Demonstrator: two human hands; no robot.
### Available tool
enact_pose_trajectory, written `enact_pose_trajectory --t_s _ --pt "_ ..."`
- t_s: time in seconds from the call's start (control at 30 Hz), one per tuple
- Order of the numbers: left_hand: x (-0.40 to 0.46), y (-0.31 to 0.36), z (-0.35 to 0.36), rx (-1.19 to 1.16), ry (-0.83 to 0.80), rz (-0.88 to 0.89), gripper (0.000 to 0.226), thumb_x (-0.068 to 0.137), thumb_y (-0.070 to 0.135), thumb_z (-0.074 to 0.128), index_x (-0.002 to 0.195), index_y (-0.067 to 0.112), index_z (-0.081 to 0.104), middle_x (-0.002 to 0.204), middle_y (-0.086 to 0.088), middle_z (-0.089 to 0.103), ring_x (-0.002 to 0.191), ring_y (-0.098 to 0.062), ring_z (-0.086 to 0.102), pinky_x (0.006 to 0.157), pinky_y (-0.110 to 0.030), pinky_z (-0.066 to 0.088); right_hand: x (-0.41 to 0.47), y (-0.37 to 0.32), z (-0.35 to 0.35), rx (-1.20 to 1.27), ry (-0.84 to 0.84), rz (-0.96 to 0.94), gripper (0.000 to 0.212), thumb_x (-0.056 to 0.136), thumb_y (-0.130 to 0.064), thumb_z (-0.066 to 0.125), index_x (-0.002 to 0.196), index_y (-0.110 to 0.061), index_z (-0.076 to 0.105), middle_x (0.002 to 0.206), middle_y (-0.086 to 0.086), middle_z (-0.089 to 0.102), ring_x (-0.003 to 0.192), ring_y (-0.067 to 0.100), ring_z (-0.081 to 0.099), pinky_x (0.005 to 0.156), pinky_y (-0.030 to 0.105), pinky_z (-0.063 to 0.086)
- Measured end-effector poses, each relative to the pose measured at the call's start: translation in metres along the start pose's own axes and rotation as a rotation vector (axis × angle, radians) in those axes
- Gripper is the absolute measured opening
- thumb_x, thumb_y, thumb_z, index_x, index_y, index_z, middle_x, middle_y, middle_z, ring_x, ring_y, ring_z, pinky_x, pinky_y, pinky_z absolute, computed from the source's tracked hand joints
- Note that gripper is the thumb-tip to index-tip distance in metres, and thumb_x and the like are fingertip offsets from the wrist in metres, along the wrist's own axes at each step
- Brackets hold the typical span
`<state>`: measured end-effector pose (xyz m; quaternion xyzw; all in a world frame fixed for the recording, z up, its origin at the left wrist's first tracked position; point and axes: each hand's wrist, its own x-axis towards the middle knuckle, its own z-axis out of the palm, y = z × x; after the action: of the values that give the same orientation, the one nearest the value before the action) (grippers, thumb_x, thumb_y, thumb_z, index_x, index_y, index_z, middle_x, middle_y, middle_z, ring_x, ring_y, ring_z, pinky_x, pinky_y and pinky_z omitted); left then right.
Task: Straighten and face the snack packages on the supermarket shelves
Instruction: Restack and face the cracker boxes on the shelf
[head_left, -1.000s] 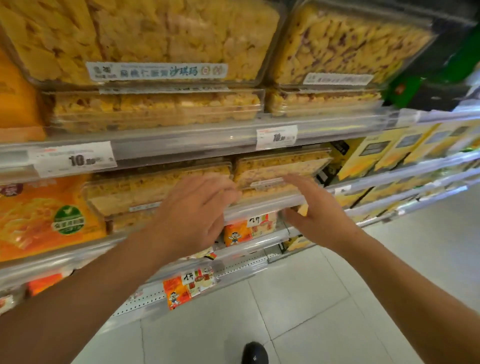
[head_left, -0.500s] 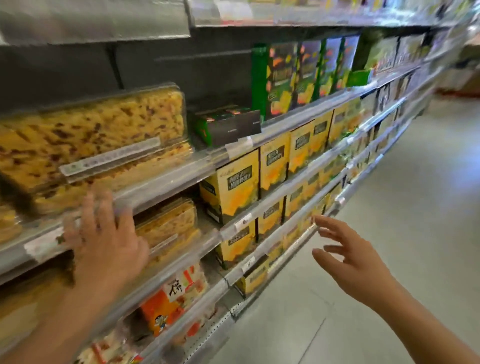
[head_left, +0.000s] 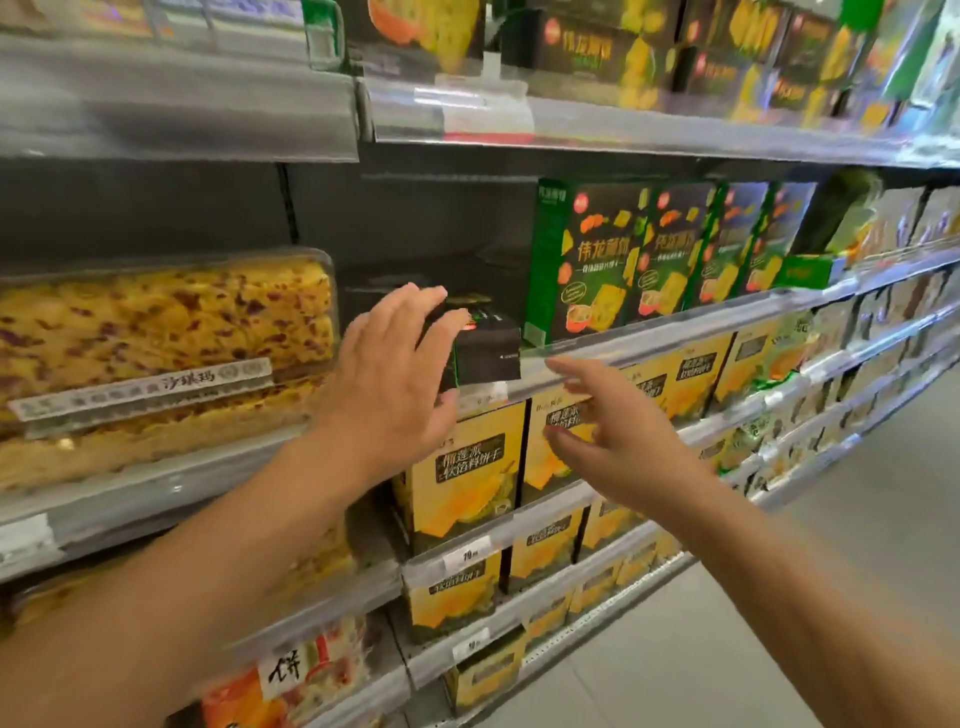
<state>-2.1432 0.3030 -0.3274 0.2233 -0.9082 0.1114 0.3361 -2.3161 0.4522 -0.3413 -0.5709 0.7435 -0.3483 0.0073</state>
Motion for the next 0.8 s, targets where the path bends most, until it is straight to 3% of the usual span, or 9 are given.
enact_pose_trajectory --t_s 0.13,0.3,0.53,0.7,0.8 --pt "0.025 -0.014 0.017 0.123 -0.134 -0.076 0.084 0.076 0.057 0.067 0.145 0.020 0.036 0.145 -0.003 0.042 0.137 -0.025 0.034 0.109 -0.046 0.033 0.067 0.009 0.006 -0.139 -0.045 -0.165 0.080 0.082 -0.026 0.075 0.147 -0.033 0.028 0.152 -0.013 0.029 0.139 0.009 0.024 0.112 0.030 0.024" --pt "0.021 -0.017 0.031 0.109 -0.162 -0.160 0.075 0.074 0.059 0.066 0.135 0.020 0.051 0.128 0.001 0.057 0.118 -0.021 0.053 0.093 -0.042 0.046 0.109 0.031 0.011 -0.336 -0.126 -0.422 0.090 0.076 -0.041 0.077 0.149 -0.028 0.026 0.154 -0.009 0.026 0.139 0.011 0.015 0.109 0.025 0.013" --pt "0.024 0.000 0.035 0.142 -0.197 -0.303 0.075 0.079 0.058 0.065 0.143 0.023 0.044 0.139 0.005 0.049 0.129 -0.016 0.043 0.101 -0.036 0.043 0.133 0.050 0.013 -0.281 -0.148 -0.650 0.078 0.067 -0.032 0.083 0.134 -0.022 0.044 0.136 -0.003 0.047 0.126 0.017 0.041 0.104 0.032 0.039" --pt "0.030 0.020 0.031 0.301 -0.256 -0.335 0.086 0.076 0.058 0.067 0.148 0.021 0.037 0.147 -0.001 0.042 0.137 -0.022 0.037 0.112 -0.043 0.030 0.146 0.063 0.010 -0.231 -0.168 -0.751 0.075 0.070 -0.036 0.078 0.136 -0.021 0.044 0.136 -0.003 0.046 0.126 0.018 0.038 0.104 0.034 0.040" --pt "0.035 0.042 0.034 0.364 -0.251 -0.308 0.089 0.072 0.056 0.073 0.146 0.018 0.040 0.147 -0.006 0.043 0.138 -0.027 0.037 0.113 -0.049 0.030 0.147 0.069 0.006 -0.244 -0.117 -0.802 0.074 0.072 -0.042 0.077 0.136 -0.020 0.048 0.135 -0.001 0.050 0.125 0.021 0.044 0.101 0.039 0.043"
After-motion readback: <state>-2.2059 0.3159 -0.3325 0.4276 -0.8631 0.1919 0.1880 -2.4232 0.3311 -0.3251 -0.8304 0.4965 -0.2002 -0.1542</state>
